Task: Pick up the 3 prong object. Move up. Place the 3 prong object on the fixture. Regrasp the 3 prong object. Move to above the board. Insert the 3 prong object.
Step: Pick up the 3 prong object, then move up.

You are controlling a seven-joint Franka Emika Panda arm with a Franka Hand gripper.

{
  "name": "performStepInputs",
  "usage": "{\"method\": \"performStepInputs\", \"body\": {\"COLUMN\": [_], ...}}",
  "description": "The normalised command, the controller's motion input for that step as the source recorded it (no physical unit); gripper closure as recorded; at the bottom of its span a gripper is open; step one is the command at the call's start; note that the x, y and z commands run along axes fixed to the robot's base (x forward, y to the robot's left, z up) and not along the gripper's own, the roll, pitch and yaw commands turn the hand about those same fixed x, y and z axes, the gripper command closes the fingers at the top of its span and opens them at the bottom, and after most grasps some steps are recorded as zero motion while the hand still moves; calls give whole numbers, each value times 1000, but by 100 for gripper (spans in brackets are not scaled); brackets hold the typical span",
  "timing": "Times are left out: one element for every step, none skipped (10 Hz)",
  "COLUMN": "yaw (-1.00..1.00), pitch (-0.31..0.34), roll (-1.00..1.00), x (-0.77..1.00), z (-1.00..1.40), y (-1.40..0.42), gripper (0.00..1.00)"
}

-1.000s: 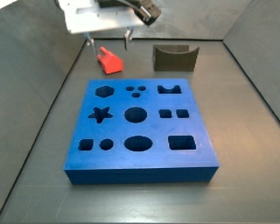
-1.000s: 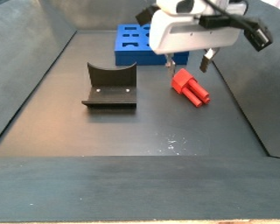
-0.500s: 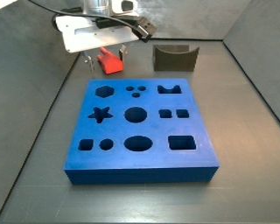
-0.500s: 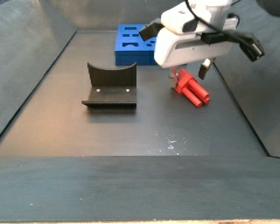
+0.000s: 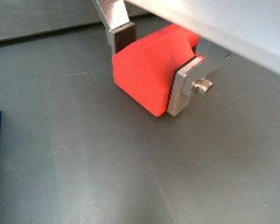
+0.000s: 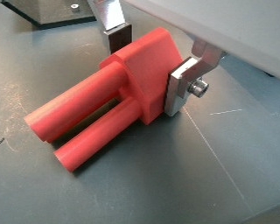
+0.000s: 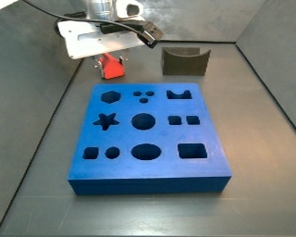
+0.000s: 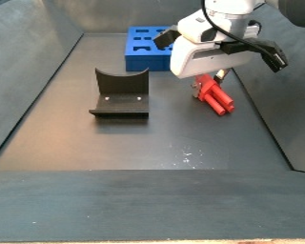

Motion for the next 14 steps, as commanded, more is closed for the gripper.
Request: {"method": "performStepInputs", "body": {"yaw": [0,0,0,0,0,0,0,0,0,0,0,0,4,5], "pitch": [0,0,0,0,0,0,0,0,0,0,0,0,0,22], "roll": [0,0,0,0,0,0,0,0,0,0,0,0,1,-2], "x": [0,0,0,0,0,0,0,0,0,0,0,0,25,15], "z": [0,0,0,0,0,0,0,0,0,0,0,1000,1000,1000], "y": [0,0,0,0,0,0,0,0,0,0,0,0,11,9], "gripper": [100,100,100,100,100,100,100,100,100,100,100,100,100,100]}}
